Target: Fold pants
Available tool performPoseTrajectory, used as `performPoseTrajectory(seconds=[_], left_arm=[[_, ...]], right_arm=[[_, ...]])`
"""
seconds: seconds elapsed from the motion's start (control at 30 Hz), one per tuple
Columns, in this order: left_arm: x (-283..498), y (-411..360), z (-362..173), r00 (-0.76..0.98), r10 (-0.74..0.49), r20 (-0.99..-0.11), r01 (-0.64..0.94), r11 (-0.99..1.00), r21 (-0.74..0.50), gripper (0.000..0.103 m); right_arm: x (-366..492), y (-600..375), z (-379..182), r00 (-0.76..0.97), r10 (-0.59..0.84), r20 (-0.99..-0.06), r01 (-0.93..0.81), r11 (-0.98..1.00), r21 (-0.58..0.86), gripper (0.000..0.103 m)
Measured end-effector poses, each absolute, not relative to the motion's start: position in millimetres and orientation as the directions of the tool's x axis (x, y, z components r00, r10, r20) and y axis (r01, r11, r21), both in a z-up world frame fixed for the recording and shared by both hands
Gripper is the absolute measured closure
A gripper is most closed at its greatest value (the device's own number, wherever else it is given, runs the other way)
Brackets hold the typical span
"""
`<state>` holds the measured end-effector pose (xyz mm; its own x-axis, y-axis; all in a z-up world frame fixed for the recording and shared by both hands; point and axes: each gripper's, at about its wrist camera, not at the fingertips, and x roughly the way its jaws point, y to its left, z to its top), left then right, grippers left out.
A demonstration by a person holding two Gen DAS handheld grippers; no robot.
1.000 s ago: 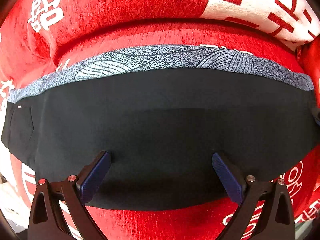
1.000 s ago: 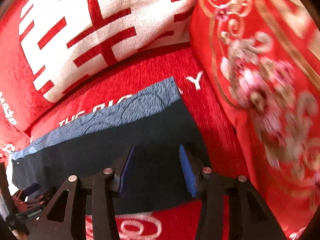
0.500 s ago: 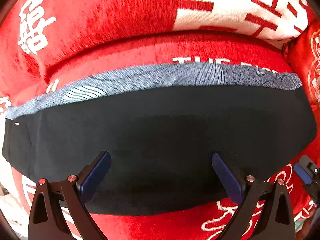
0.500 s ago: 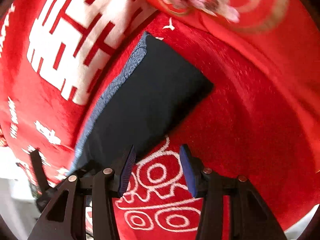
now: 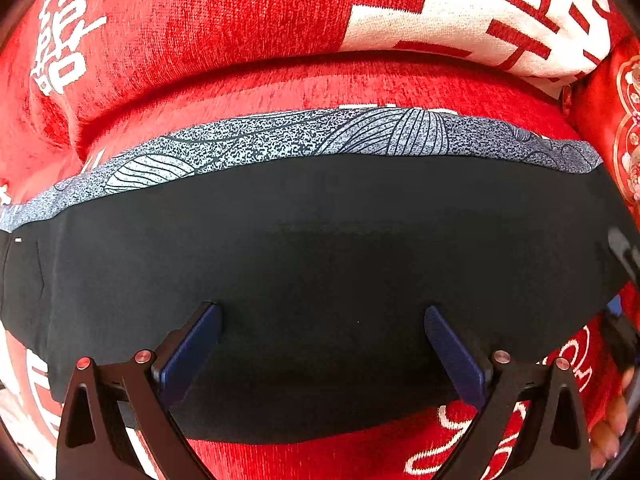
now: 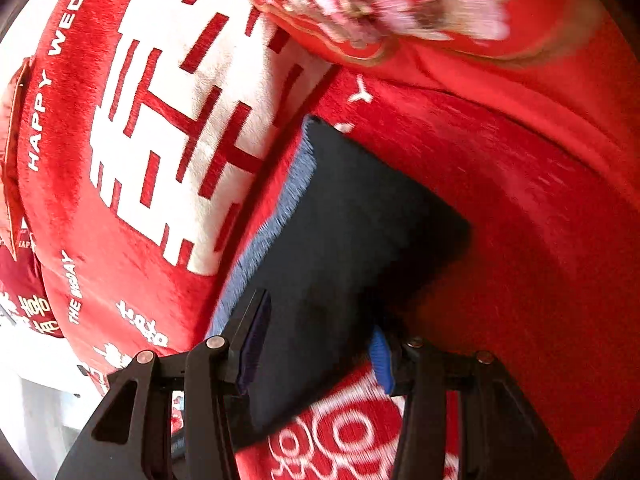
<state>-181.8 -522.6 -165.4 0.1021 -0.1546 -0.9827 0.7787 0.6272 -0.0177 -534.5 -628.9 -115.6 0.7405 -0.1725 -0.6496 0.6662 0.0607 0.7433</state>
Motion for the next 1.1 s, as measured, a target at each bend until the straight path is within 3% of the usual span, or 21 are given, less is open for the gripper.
performPoseTrajectory(seconds=[0.1,0.17,0.3,0.43,0.53,0.7,0.93,1.1], left_arm=[[-179.7,-521.0,-163.0,0.089,-0.133,-0.987,0.777,0.629,-0.015,0.002],[-179.4,-524.5,-151.1,0.07,-0.154,-0.986,0.782,0.622,-0.042,0.03],[-189.4,-529.7,-129.2,0.042,-0.225,-0.973,0.815,0.572,-0.097,0.03],[-199.1,-526.3,-156.5,0.025,-0.217,-0.976,0.813,0.572,-0.107,0.03],[-213.3,-522.0,-154.9,0.131,-0.274,-0.953,0.845,0.534,-0.037,0.03],[-217.4,-515.4,-152.4,0.122,-0.31,-0.943,0.838,0.541,-0.07,0.03],[-205.6,-494.4,-139.0,0.043,-0.327,-0.944,0.843,0.519,-0.141,0.03],[-139.6,-424.2,-110.6,0.054,-0.336,-0.94,0.757,0.628,-0.181,0.03]], right_arm=[[-519.4,-639.8,-117.1,0.72,-0.131,-0.681,0.69,0.035,0.723,0.054],[-516.1,-645.3,-115.5,0.703,-0.096,-0.705,0.708,0.007,0.706,0.086],[-506.2,-642.8,-94.0,0.68,-0.087,-0.728,0.733,0.123,0.669,0.088],[-494.1,-639.9,-74.4,0.692,-0.077,-0.718,0.717,0.187,0.672,0.088],[-480.0,-634.7,-57.0,0.694,-0.076,-0.716,0.708,0.251,0.66,0.089],[-444.5,-614.4,-21.9,0.694,-0.073,-0.717,0.678,0.401,0.616,0.089],[-372.1,-568.1,15.1,0.654,-0.052,-0.755,0.616,0.617,0.49,0.089],[-302.4,-508.5,19.7,0.568,-0.057,-0.821,0.557,0.761,0.332,0.089]])
